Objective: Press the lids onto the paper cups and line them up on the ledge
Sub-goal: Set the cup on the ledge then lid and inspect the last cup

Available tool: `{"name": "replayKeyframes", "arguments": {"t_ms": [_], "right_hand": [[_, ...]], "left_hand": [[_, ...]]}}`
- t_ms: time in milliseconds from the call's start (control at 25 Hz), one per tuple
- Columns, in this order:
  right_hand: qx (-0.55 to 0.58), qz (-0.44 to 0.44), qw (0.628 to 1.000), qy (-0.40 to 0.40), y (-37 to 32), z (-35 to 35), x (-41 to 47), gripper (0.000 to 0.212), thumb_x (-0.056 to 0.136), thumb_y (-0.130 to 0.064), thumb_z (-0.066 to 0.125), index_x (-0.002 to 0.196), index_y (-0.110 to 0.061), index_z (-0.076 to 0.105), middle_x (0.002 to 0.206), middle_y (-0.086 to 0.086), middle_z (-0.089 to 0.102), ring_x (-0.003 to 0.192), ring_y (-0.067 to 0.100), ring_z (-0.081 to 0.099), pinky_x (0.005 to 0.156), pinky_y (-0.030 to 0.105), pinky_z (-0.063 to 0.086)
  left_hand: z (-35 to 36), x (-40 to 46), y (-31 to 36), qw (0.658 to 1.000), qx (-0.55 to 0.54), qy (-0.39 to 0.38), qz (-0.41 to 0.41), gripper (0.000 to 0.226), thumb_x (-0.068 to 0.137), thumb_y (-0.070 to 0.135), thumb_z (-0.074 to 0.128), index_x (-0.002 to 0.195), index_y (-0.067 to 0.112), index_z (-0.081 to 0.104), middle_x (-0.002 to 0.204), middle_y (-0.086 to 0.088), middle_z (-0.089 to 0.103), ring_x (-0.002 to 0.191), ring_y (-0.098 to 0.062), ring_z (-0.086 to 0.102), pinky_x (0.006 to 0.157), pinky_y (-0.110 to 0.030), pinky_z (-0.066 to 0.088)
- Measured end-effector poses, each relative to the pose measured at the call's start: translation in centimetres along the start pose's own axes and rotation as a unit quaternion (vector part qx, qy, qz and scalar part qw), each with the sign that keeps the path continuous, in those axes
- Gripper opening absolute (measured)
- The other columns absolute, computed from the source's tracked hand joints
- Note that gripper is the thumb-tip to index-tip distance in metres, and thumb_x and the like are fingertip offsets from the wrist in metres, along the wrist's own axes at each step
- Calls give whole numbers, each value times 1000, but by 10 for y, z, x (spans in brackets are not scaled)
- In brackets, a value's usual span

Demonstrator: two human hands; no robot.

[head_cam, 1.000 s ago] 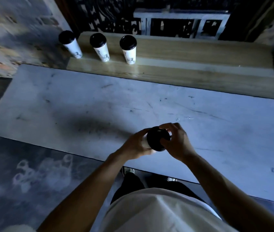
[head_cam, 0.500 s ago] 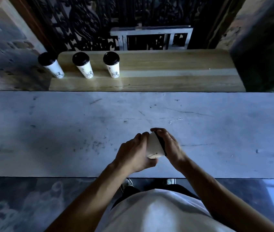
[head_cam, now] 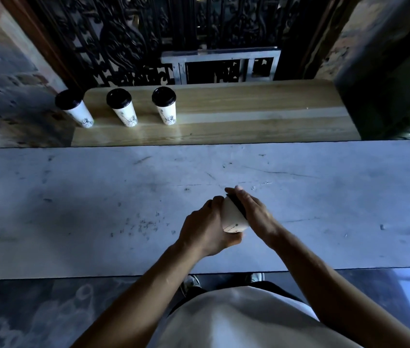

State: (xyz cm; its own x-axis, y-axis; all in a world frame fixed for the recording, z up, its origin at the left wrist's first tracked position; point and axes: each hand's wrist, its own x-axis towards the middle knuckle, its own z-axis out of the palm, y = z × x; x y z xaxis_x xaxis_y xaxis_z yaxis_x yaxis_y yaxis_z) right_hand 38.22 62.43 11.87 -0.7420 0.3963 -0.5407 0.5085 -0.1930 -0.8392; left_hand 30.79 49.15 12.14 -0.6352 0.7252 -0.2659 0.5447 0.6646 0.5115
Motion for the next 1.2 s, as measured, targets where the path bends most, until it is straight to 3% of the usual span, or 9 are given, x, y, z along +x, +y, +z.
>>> {"name": "replayKeyframes", "arguments": {"t_ms": [120, 240, 400, 600, 720, 840, 1040, 1120, 1200], "right_hand": [[201, 32, 978, 32, -3, -1, 8, 52, 104, -54, 37, 133, -19, 62, 116, 2, 77, 114, 22, 68, 107, 43, 47], [331, 84, 940, 21, -5, -2, 6, 46, 103, -46, 40, 127, -14, 63, 105, 11, 70, 92, 29, 67, 85, 45, 52], [347, 111, 931, -14, 4, 3, -6, 31, 94, -30, 37, 87, -16, 64, 69, 5, 50, 62, 20, 51, 63, 32, 40], [351, 90, 929, -77, 21, 5, -10, 32, 69, -32, 48, 91, -9, 54, 65, 10, 50, 56, 20, 50, 59, 33, 39], [301, 78, 947, -74, 29, 9, -7, 35, 72, -29, 56, 99, -8, 58, 74, 9, 61, 63, 19, 58, 61, 30, 46], [284, 73, 954, -60, 31, 10, -4, 49, 69, -40, 55, 104, -6, 59, 77, 9, 64, 67, 19, 59, 63, 31, 47], [269, 76, 959, -56, 37, 6, -1, 54, 78, -37, 47, 113, 0, 67, 89, 15, 72, 79, 25, 68, 72, 36, 55], [274, 78, 957, -48, 37, 6, -2, 57, 79, -37, 52, 117, 3, 67, 97, 20, 73, 85, 31, 70, 78, 41, 57], [276, 64, 959, -30, 36, 6, -1, 63, 79, -37, 61, 124, 7, 62, 115, 33, 68, 100, 42, 67, 93, 55, 54]], "left_hand": [[-1, 5, -5, 980, -183, -37, -63, 79, 66, 80, 65, 122, 27, 49, 104, 8, 69, 89, -15, 69, 70, -32, 55], [2, 6, -6, 939, -331, -28, -90, 85, 71, 94, 43, 109, 20, 60, 96, 1, 74, 86, -18, 73, 77, -41, 60], [7, 3, -6, 876, -453, -57, -157, 75, 96, 74, 25, 105, 16, 72, 97, -7, 79, 89, -22, 77, 85, -40, 60], [11, 1, -4, 800, -542, -48, -252, 62, 103, 56, 32, 105, 12, 76, 100, -17, 80, 91, -29, 76, 87, -44, 60], [12, 2, -5, 783, -571, -50, -240, 65, 95, 61, 37, 114, 11, 74, 109, -20, 78, 104, -37, 73, 95, -49, 56], [14, 0, -9, 765, -605, -83, -206, 65, 100, 50, 28, 121, 5, 71, 115, -26, 74, 101, -33, 72, 89, -42, 57], [3, -3, -13, 853, -489, -66, -168, 52, 88, 54, 34, 99, 14, 65, 84, -1, 72, 78, -11, 66, 74, -30, 52], [4, -3, -18, 889, -432, 7, -152, 57, 82, 64, 45, 104, 15, 62, 86, -1, 69, 68, -3, 65, 64, -25, 53], [8, -6, -26, 891, -419, 113, -134, 54, 76, 68, 61, 101, 20, 61, 80, 4, 67, 62, -8, 62, 62, -35, 53]]}}
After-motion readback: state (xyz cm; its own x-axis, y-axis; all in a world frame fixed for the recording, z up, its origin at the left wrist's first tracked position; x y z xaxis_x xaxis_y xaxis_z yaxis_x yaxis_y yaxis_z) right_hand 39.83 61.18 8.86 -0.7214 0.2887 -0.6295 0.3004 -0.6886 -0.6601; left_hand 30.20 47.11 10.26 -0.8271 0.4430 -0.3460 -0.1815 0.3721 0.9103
